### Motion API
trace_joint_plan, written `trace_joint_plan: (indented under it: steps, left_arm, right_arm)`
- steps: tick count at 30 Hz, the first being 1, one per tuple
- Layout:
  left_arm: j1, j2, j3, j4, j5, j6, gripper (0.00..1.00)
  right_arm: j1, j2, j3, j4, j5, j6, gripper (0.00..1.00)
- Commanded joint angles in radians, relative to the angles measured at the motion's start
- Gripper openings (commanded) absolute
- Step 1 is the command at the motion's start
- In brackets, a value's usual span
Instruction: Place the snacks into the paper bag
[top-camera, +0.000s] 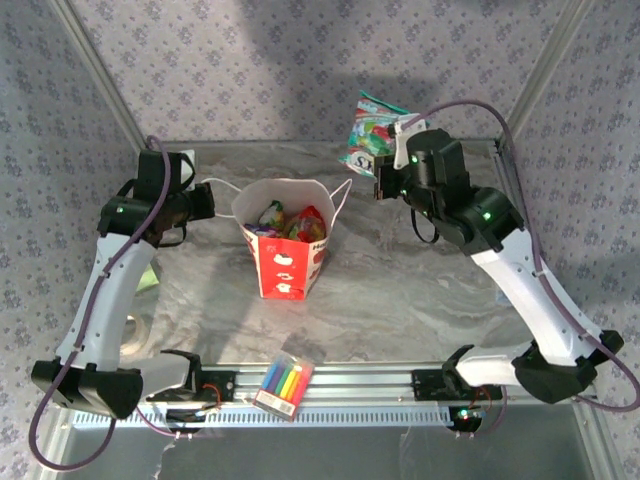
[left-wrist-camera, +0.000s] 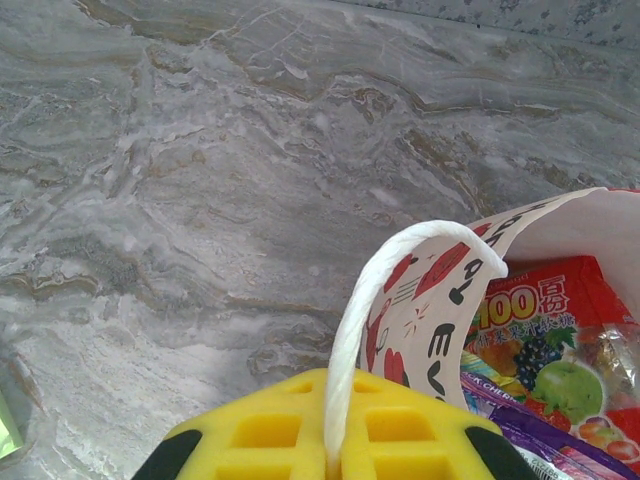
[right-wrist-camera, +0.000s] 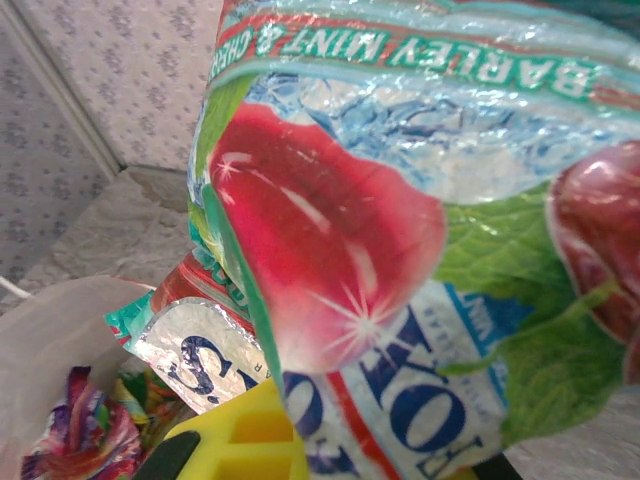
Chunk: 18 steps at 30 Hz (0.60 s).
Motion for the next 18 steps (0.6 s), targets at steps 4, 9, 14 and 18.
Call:
trace_joint_plan:
  steps: [4, 9, 14, 18]
  left_arm:
    - [-0.004, -0.031, 0.005, 0.003, 0.011, -0.001, 0.08]
    - [-0.004, -0.037, 0.000, -0.002, 0.005, 0.004, 0.09]
    - [-0.004, -0.038, -0.005, -0.005, -0.001, 0.008, 0.09]
    - [-0.004, -0.040, -0.005, -0.002, -0.003, 0.008, 0.09]
  right_arm:
    - [0.058, 0.088, 0.093, 0.071, -0.089, 0.005, 0.08]
    - [0.104, 0.171, 0.170, 0.057, -0.111, -0.006, 0.08]
    - [0.123, 0.224, 0.204, 0.052, -0.125, -0.011, 0.08]
    - [0.127, 0.257, 0.210, 0.042, -0.141, -0.004, 0.08]
